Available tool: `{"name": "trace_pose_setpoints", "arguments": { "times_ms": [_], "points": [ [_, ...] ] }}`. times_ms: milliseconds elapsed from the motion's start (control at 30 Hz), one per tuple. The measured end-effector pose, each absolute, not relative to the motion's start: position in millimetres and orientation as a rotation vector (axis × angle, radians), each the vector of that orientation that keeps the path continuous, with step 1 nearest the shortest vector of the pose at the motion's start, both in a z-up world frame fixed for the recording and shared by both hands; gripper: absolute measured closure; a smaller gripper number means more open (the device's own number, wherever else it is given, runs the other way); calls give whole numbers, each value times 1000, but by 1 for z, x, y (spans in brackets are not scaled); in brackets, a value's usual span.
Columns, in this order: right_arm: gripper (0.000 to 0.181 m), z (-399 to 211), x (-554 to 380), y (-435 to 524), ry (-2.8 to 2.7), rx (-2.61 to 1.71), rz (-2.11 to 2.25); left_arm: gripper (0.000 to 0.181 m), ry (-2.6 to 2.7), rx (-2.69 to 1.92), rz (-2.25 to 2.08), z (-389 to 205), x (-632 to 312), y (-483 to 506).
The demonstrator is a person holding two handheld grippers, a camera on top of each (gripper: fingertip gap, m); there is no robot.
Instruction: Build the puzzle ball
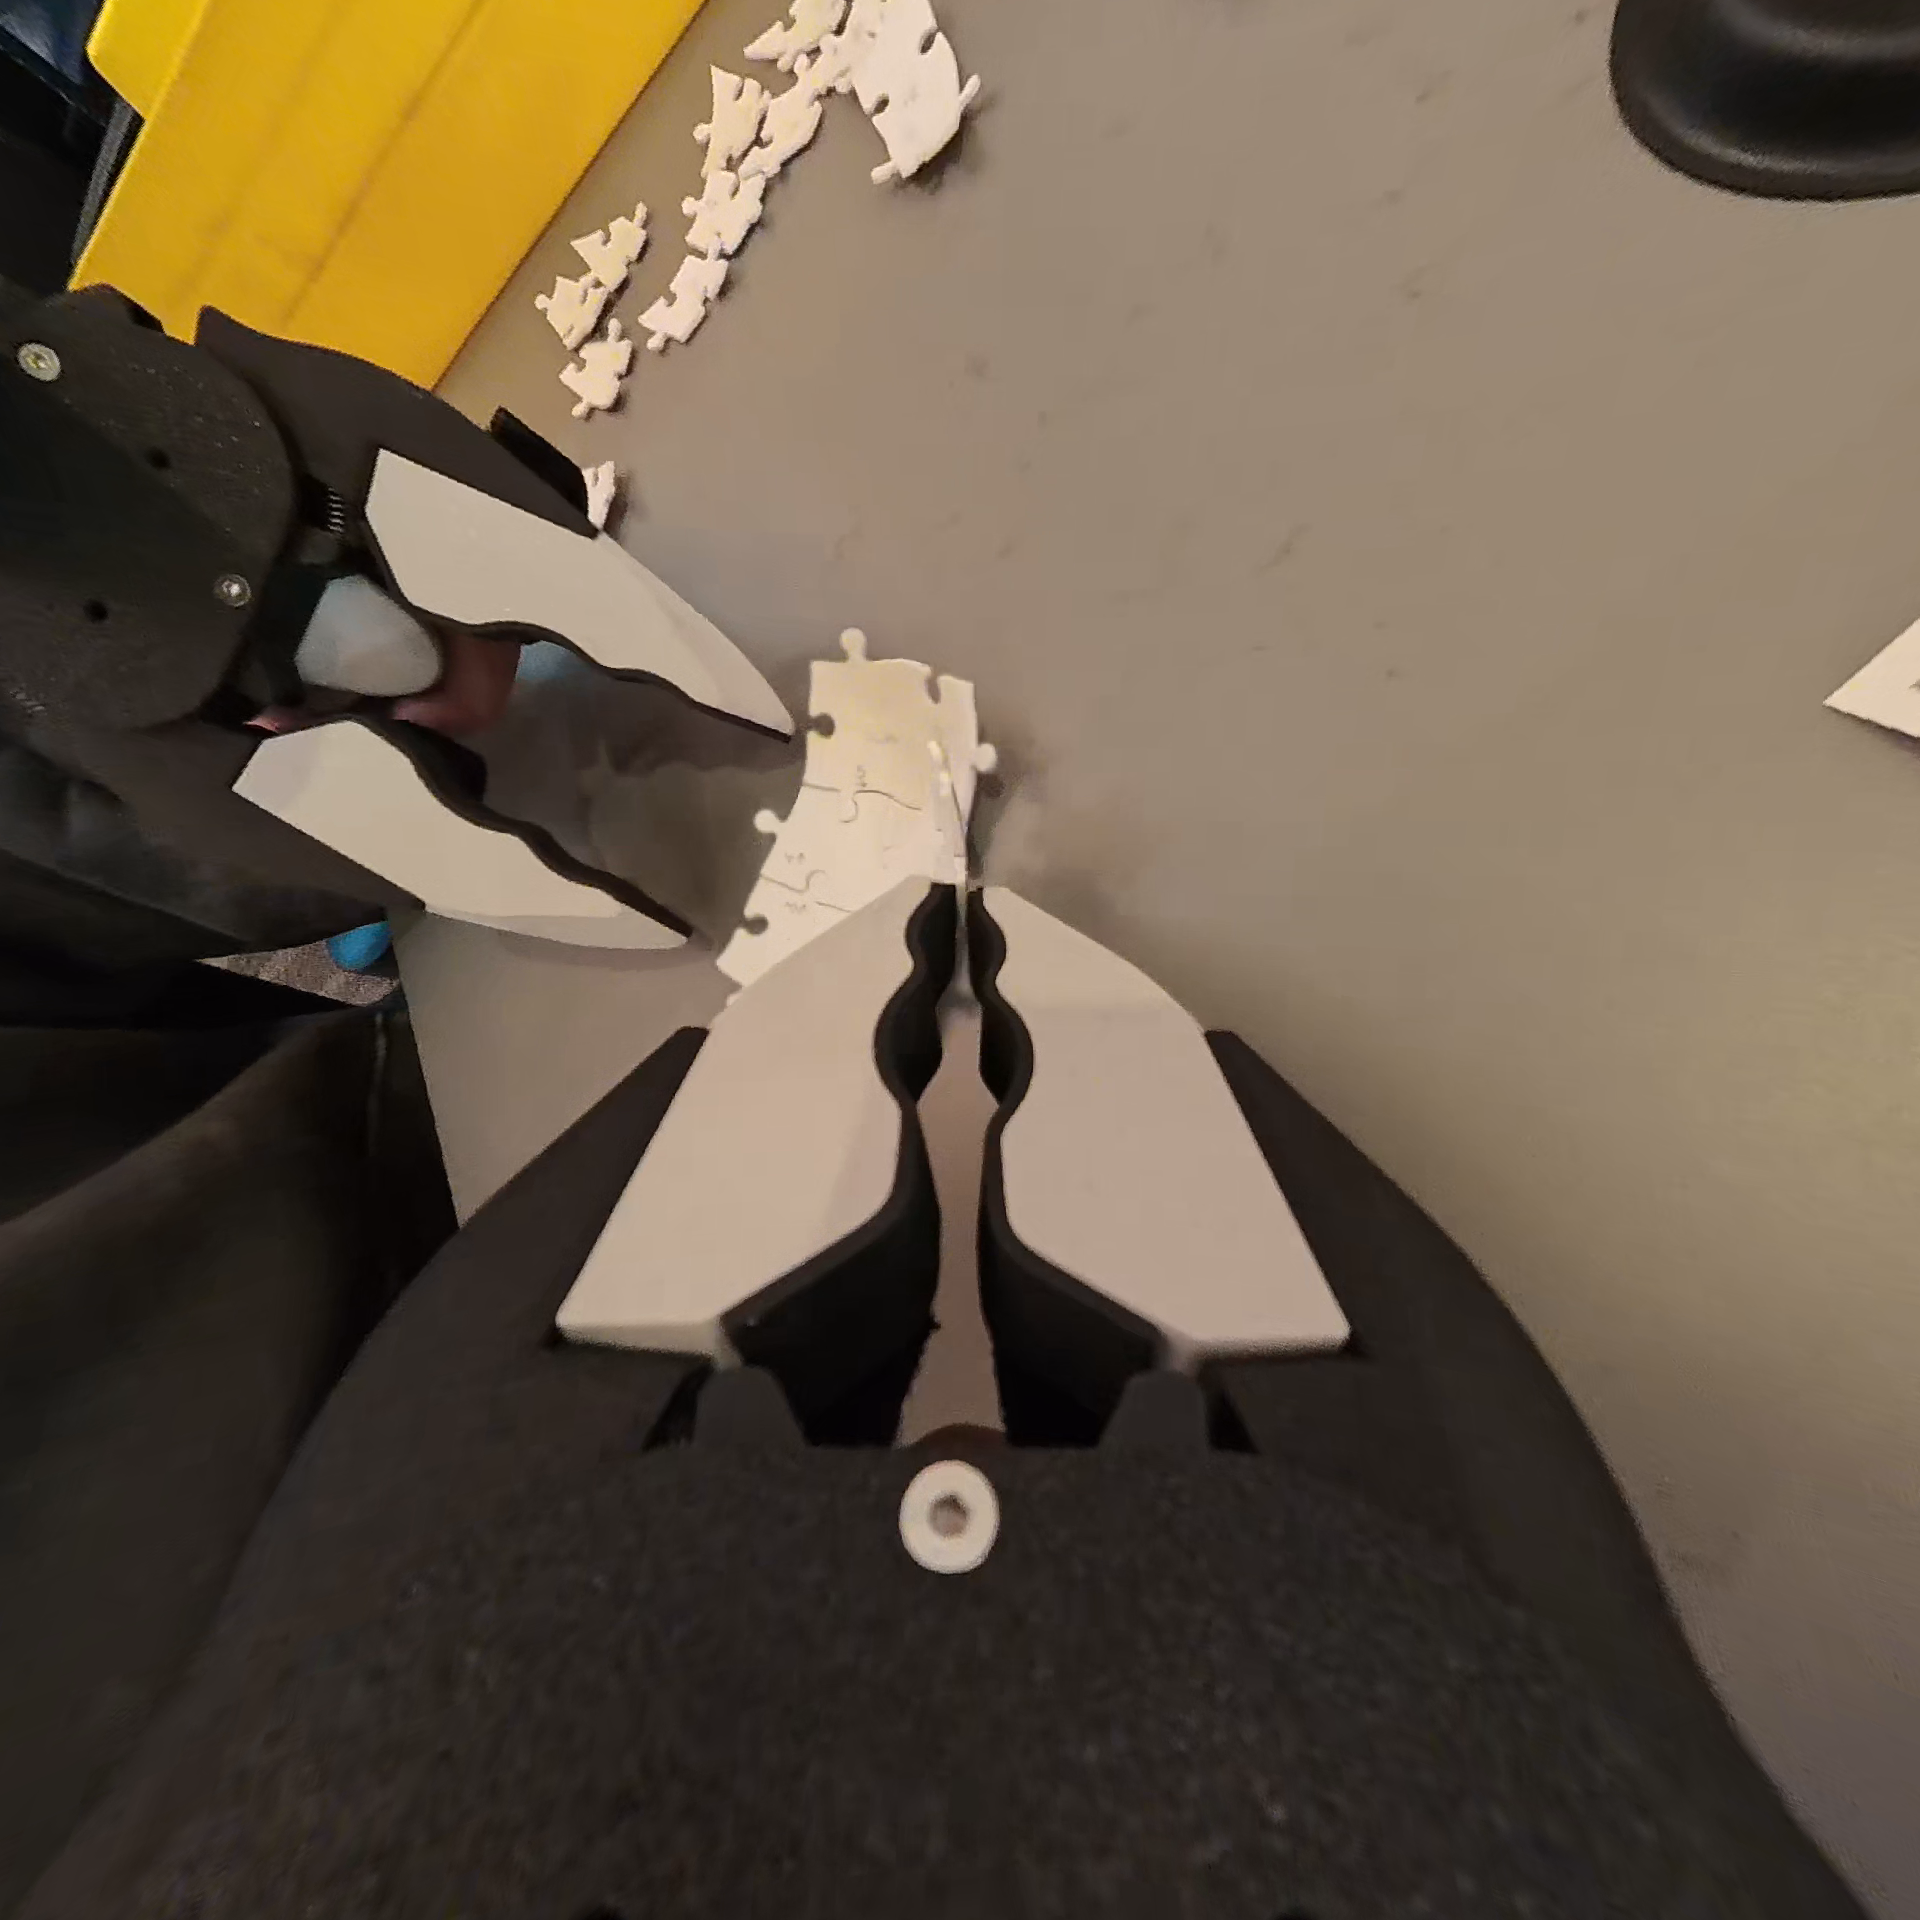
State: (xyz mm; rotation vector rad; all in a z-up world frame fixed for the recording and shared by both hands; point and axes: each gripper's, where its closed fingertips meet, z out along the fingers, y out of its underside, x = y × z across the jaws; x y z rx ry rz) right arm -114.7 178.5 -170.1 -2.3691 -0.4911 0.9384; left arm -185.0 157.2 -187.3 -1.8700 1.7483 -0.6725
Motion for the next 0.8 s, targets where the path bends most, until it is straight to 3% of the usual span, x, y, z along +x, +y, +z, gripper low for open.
{"name": "trace_pose_setpoints", "arguments": {
  "times_ms": [33,367,800],
  "points": [
    [179,-170,-113,179,-473,-2372,946,129,1750,-1871,-675,-188,-185,157],
    [179,-185,-104,183,-98,-2439,1151,128,1765,-1869,-718,-190,-180,151],
    [179,-178,-107,185,-136,-2420,1148,128,1755,-1889,-738,-193,-180,155]
  ]
}}
